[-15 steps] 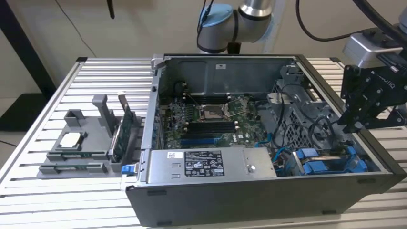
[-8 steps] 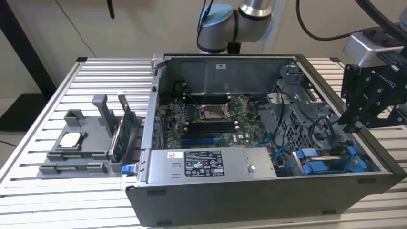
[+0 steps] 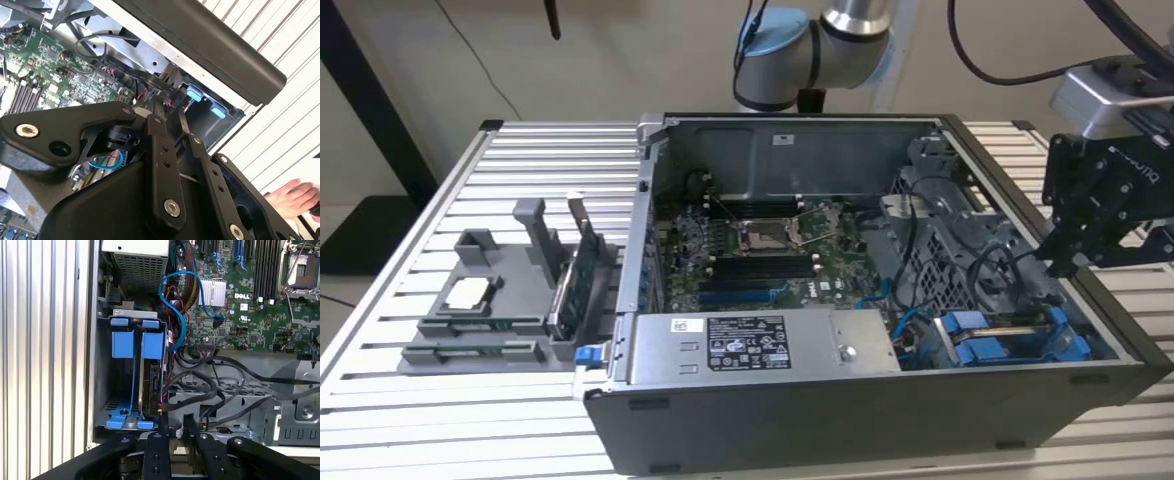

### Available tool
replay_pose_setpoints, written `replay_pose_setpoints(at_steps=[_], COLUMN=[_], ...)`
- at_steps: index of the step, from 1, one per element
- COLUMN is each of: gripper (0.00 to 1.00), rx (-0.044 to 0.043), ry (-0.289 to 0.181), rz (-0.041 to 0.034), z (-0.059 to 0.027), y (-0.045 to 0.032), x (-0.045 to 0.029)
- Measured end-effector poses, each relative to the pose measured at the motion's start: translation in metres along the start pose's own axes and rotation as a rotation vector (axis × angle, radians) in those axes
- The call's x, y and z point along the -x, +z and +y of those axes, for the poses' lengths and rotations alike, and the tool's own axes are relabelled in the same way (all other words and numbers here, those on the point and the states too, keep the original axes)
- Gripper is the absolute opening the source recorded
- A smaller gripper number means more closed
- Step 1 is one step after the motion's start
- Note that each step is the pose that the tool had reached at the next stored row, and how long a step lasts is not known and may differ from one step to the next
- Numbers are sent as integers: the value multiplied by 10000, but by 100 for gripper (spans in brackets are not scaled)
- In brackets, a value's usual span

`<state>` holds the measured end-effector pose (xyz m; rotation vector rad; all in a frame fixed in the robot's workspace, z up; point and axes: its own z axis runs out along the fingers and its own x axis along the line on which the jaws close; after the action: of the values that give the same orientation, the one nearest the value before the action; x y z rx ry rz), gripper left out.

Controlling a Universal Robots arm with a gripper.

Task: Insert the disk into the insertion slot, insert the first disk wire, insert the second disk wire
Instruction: 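Insert the second disk wire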

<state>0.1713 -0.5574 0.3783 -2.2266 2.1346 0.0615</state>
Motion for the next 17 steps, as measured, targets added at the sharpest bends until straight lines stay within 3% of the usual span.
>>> replay_pose_setpoints(at_steps=[11, 17], gripper=[27, 27], rx=[19, 19], ry=[-6, -7], rz=[0, -1], z=[-133, -142], y=[0, 0], x=[-13, -30])
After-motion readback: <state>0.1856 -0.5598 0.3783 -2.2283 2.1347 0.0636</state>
